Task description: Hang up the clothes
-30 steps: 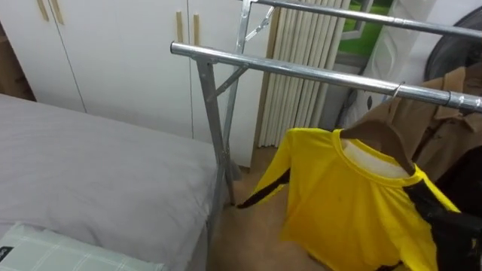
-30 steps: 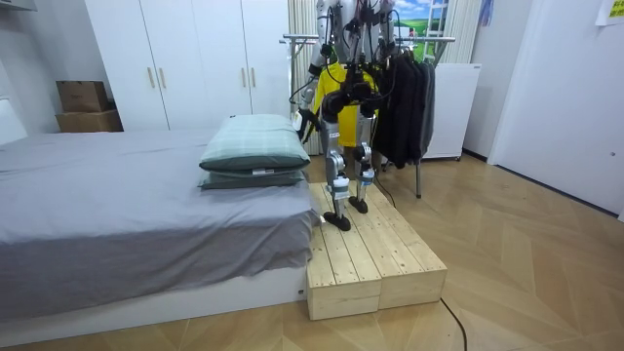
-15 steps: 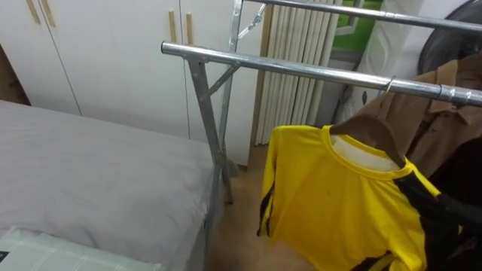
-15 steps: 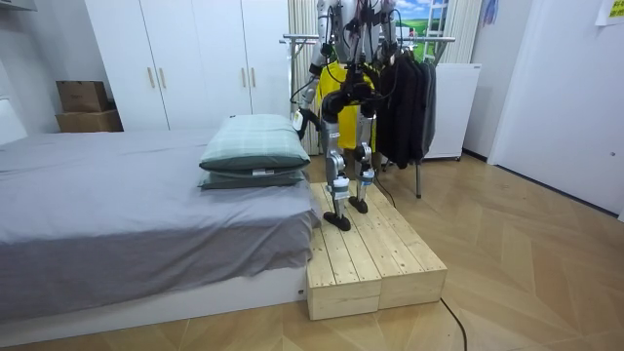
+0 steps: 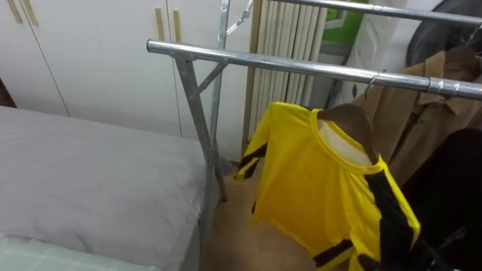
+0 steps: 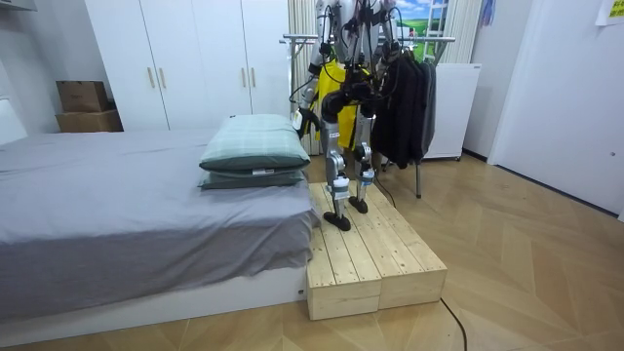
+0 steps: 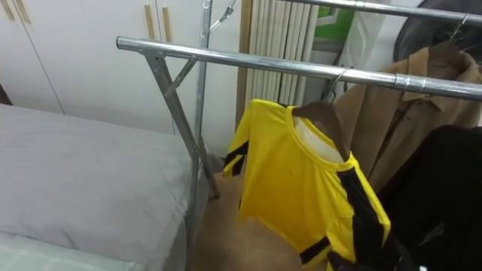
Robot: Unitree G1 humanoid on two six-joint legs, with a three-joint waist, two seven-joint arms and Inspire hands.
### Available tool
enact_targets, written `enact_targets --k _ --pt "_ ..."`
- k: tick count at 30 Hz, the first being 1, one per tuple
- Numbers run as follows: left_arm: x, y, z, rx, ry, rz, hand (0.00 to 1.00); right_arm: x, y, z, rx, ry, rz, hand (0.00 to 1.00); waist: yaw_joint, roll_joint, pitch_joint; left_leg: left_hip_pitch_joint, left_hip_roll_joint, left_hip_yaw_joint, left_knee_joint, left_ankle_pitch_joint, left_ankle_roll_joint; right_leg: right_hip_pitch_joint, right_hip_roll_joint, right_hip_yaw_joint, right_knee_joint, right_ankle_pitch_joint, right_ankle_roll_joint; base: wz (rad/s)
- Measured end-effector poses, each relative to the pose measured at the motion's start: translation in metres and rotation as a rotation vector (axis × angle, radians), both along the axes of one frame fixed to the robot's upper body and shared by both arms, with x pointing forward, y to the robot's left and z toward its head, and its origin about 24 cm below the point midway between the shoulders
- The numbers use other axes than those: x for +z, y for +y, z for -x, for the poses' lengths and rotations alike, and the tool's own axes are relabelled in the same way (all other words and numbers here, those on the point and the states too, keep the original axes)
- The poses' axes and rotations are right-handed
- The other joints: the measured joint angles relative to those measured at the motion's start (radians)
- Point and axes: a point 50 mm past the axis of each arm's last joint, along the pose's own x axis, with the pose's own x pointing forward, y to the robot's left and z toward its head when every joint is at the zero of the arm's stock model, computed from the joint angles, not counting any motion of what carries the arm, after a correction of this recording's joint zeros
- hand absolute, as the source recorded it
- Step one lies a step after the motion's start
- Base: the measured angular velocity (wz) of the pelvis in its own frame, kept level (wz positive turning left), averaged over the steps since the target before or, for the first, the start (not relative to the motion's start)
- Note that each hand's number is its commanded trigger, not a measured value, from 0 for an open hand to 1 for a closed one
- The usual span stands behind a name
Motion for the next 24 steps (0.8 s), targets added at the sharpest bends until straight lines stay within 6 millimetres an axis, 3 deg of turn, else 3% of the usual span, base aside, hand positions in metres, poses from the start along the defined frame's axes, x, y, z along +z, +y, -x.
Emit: enact_targets --k 4,8,15,24 --pt "-0.001 -0.005 -0.001 0.0 -0.008 0.01 0.0 -0.024 0.009 0.018 0.064 0.102 -0.072 0.0 0.0 0.01 -0.0024 -0.005 0.0 0.0 0.0 0.0 0.0 -0.003 -0.001 -0.001 0.0 -0.001 0.001 0.0" --pt "-0.001 -0.006 -0.002 -0.008 -0.011 0.011 0.0 -0.036 0.015 0.028 0.115 0.159 -0.099 0.0 0.0 0.013 -0.0051 -0.006 0.0 -0.007 0.002 0.0 0.0 -0.001 -0.003 -0.007 -0.002 -0.001 0.001 0.03" --pt "-0.003 -0.011 -0.002 0.013 -0.008 0.004 0.0 -0.065 0.034 0.061 0.273 0.378 -0.06 0.0 -0.001 0.021 -0.0047 -0.003 -0.002 -0.008 0.002 0.0 0.0 0.001 -0.004 -0.013 -0.001 -0.001 0.001 0.01" --pt "-0.005 -0.014 -0.003 -0.008 -0.02 -0.004 0.0 -0.083 0.032 0.095 0.365 0.566 -0.003 0.0 0.0 0.028 -0.0018 -0.008 -0.004 -0.014 0.003 0.0 0.0 0.0 -0.008 -0.016 -0.002 -0.001 0.001 0.02"
